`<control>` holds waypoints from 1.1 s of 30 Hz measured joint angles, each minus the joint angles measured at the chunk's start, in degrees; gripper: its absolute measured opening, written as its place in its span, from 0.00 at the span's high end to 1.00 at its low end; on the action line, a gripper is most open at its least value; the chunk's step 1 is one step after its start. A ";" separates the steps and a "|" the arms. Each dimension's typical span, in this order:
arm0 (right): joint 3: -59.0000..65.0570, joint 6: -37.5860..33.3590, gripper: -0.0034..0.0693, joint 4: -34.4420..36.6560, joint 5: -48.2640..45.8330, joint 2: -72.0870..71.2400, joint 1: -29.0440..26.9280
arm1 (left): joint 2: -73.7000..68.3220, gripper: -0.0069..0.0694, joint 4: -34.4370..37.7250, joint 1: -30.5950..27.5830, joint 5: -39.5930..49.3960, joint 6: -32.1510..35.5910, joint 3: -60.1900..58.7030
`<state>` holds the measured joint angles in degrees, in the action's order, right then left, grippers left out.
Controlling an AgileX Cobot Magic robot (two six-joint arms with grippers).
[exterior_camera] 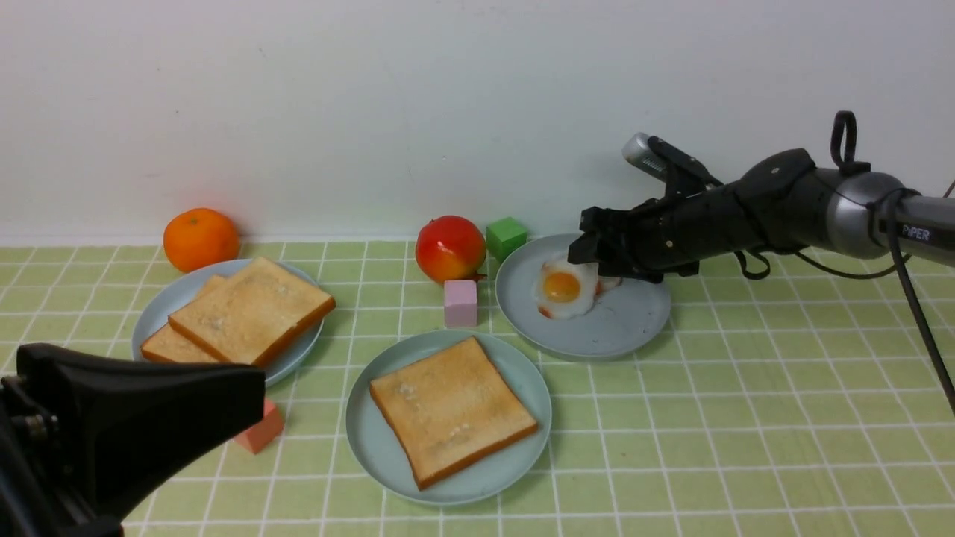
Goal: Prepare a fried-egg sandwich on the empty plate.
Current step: Use the right arm to grab a fried egg
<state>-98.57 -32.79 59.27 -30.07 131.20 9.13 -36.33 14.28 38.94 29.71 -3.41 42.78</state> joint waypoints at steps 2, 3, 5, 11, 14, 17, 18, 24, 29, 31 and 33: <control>0.00 -0.14 0.42 0.04 0.81 0.13 0.00 | 0.00 0.93 0.00 0.00 0.06 0.00 0.00; 0.00 -0.18 0.42 0.14 1.43 0.20 0.00 | 0.00 0.93 0.00 0.00 0.05 0.00 0.00; 0.00 -0.26 0.42 0.36 2.80 0.20 0.00 | 0.00 0.93 0.00 0.00 0.17 0.00 0.00; 0.00 -1.04 0.42 1.39 4.54 0.62 0.25 | 0.00 0.93 0.00 0.00 0.27 0.00 0.00; -0.12 -2.29 0.42 2.50 5.15 1.39 0.65 | 0.00 0.93 0.00 0.00 0.27 0.00 0.00; -0.12 -4.24 0.42 4.62 5.20 2.08 1.06 | 0.00 0.93 0.00 0.00 0.28 0.00 0.00; -0.12 -4.83 0.42 5.49 5.20 2.18 1.12 | 0.00 0.93 0.00 0.00 0.28 0.00 0.00; -0.16 -7.54 0.42 8.01 5.20 2.24 1.11 | 0.00 0.93 0.00 0.00 0.33 -0.02 0.00; -0.16 -7.83 0.48 7.79 5.20 2.24 1.11 | 0.00 0.93 0.00 0.00 0.33 -0.02 0.00; -0.16 -7.83 0.53 7.43 5.20 2.24 1.11 | 0.00 0.93 0.00 0.00 0.33 -0.02 0.00; -0.16 -7.83 0.58 6.80 5.20 2.24 1.11 | 0.00 0.93 0.00 0.00 0.33 -0.02 0.00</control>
<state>-98.73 -40.62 66.08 -24.87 133.43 10.24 -36.33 14.28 38.94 30.05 -3.43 42.78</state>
